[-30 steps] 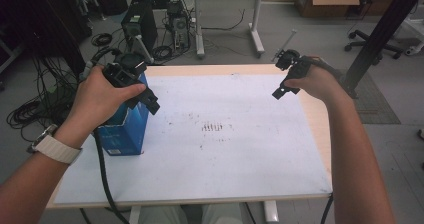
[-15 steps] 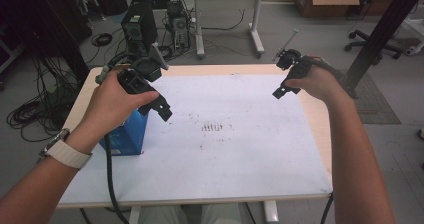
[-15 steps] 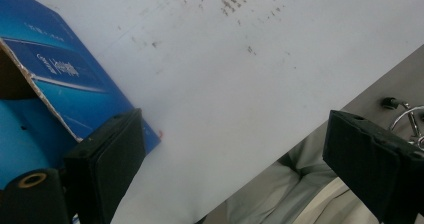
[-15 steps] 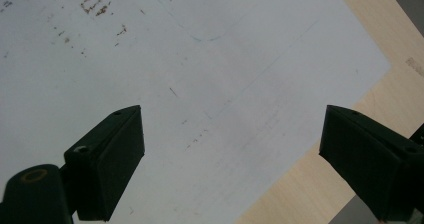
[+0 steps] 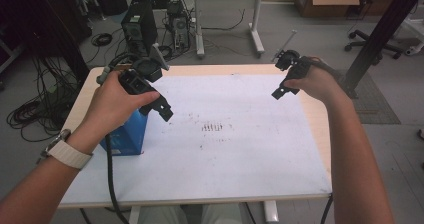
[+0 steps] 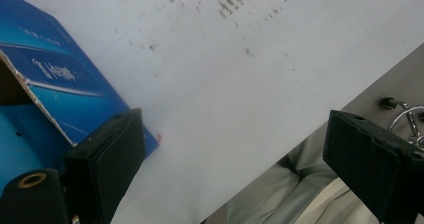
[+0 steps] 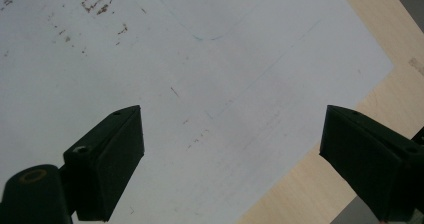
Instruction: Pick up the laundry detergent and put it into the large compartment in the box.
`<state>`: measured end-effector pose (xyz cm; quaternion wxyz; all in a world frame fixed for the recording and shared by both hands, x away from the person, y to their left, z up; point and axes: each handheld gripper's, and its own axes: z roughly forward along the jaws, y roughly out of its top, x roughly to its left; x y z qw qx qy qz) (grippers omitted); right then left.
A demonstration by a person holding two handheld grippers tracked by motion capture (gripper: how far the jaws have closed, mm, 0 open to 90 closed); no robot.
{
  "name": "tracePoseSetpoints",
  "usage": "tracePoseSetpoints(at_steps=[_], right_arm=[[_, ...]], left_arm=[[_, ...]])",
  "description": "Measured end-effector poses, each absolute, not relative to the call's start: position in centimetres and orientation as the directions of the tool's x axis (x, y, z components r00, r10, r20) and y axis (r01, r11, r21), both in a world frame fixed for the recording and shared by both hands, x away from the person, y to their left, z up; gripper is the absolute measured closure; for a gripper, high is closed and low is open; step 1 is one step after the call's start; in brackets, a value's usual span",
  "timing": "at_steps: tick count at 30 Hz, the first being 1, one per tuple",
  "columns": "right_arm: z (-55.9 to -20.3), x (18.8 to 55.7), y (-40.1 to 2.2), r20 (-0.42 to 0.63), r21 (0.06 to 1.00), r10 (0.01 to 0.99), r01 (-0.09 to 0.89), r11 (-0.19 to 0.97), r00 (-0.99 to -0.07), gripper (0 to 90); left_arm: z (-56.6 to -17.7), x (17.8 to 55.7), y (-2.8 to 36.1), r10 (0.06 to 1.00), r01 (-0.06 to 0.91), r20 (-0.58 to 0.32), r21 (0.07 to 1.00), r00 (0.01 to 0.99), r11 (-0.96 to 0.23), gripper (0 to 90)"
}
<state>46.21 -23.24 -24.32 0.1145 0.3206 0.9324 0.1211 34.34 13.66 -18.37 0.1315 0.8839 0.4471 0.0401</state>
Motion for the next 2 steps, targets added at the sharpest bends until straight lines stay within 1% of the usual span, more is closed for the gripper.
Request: tracePoseSetpoints(at_steps=[2], right_arm=[[-24.29, 46.19, -23.33, -0.135, 0.301, 0.628, 0.572, 0.763, -0.767, 10.4]], left_arm=[[-18.38, 34.31, 13.55, 0.799, 0.778, -0.048, 0.269, 0.599, -0.568, 10.5]])
